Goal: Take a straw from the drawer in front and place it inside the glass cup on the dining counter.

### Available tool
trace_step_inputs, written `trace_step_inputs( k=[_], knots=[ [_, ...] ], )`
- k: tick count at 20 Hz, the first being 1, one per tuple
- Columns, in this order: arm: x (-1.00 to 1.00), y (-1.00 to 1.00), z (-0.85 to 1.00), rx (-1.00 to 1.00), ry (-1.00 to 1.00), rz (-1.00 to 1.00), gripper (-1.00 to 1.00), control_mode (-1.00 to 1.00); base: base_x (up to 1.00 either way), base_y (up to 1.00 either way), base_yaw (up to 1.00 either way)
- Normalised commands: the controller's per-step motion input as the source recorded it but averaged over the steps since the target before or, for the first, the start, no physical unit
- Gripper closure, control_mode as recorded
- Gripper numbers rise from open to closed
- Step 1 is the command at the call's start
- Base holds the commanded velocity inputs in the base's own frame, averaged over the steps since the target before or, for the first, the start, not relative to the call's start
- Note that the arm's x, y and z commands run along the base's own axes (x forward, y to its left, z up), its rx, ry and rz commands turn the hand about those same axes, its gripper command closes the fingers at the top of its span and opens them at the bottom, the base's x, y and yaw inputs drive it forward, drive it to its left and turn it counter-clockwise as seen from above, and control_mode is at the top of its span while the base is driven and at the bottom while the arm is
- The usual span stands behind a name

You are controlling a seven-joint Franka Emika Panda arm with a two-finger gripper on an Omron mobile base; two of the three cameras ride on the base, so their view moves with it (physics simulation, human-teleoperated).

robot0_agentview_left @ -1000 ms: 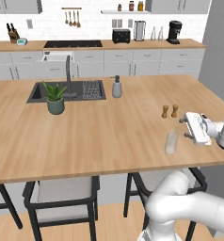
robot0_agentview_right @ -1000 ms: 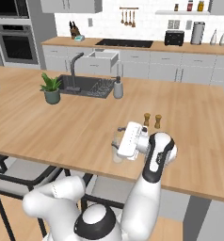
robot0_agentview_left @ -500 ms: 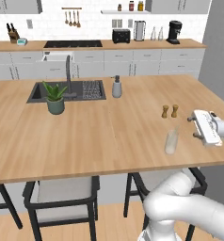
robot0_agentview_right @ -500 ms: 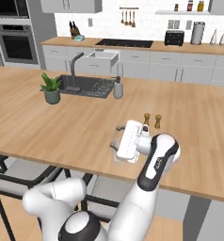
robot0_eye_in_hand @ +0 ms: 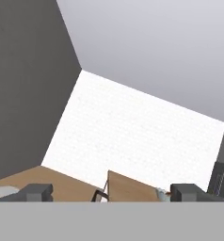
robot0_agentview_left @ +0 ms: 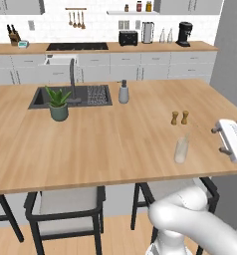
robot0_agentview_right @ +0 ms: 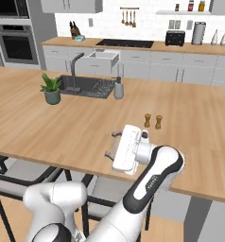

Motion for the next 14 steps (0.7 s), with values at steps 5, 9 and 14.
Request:
trace_step_inputs(
  k=[5,9,14],
  knots=[
    [-0.35,0.00,0.16,0.02,0.01,-0.01,-1.00,-1.00,0.00,0.00,0.00],
    [0.00,0.03,-0.04,0.00,0.09,-0.04,-1.00,-1.00,0.00,0.00,0.00],
    [0.00,0.03,-0.06,0.00,0.08,-0.03,-1.00,-1.00,0.00,0.00,0.00]
  ],
)
